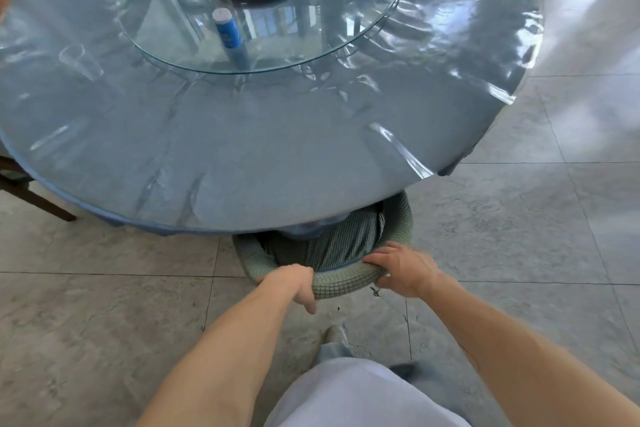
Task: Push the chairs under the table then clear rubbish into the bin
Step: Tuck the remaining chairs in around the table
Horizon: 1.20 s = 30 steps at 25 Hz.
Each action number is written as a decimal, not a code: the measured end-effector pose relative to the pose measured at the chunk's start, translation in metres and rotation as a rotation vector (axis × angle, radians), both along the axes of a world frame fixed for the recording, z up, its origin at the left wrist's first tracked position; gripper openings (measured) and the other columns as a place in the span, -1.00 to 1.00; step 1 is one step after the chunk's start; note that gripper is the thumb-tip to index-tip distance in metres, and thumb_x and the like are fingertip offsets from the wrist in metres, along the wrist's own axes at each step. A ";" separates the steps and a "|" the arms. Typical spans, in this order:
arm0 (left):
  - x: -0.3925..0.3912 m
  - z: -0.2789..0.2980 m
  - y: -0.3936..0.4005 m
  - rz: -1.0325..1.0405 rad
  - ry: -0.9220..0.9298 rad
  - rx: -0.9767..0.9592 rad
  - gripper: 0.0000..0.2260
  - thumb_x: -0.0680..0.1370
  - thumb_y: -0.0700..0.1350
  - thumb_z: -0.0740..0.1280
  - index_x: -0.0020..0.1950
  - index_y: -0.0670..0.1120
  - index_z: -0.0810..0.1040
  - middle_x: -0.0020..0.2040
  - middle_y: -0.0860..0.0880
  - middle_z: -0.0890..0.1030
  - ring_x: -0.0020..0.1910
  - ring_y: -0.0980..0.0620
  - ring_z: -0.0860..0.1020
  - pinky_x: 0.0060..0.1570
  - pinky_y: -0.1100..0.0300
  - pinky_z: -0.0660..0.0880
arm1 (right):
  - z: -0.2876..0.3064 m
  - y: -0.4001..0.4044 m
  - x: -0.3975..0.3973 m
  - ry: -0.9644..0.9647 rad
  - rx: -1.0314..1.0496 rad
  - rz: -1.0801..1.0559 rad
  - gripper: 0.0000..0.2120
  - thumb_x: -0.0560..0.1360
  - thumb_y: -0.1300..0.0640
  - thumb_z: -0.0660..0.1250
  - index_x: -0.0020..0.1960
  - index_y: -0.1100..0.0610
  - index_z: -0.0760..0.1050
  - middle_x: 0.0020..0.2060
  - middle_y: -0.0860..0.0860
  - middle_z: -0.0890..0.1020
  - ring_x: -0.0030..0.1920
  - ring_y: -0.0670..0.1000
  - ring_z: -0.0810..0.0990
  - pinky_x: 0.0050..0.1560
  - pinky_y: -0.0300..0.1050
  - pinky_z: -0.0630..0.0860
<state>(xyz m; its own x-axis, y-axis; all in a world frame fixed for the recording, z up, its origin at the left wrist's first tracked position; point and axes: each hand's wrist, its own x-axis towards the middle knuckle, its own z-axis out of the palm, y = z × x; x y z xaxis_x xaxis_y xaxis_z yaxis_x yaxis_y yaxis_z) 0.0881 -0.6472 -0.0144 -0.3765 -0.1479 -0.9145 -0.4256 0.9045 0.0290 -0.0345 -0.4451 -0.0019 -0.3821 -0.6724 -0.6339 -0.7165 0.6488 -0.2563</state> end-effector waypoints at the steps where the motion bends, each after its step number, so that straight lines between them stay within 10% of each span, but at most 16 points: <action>1: -0.011 0.006 0.004 -0.027 -0.033 0.022 -0.33 0.28 0.17 0.54 0.30 -0.04 0.46 0.26 -0.07 0.52 0.19 -0.15 0.54 0.19 -0.19 0.50 | 0.004 0.004 -0.005 -0.016 -0.009 -0.017 -0.51 0.54 -0.16 0.28 0.45 -0.23 0.31 0.40 -0.21 0.42 0.46 -0.04 0.29 0.33 0.05 0.43; 30: -0.561 0.069 0.306 -0.335 0.276 0.125 -0.53 0.54 0.10 0.37 0.42 0.02 0.44 0.36 -0.02 0.50 0.24 -0.06 0.51 0.27 0.05 0.46 | 0.056 0.367 -0.451 0.052 0.149 -0.622 -0.59 0.59 -0.16 0.18 0.40 -0.10 0.40 0.31 -0.01 0.54 0.28 0.09 0.52 0.23 -0.04 0.46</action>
<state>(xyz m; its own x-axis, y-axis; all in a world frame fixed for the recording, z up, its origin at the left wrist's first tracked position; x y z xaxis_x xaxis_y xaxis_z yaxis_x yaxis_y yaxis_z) -0.4726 -0.3411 0.0542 -0.6169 0.1290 -0.7764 -0.0712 0.9733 0.2182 -0.4851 -0.0778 0.0540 -0.7051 -0.2210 -0.6738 -0.2036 0.9733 -0.1062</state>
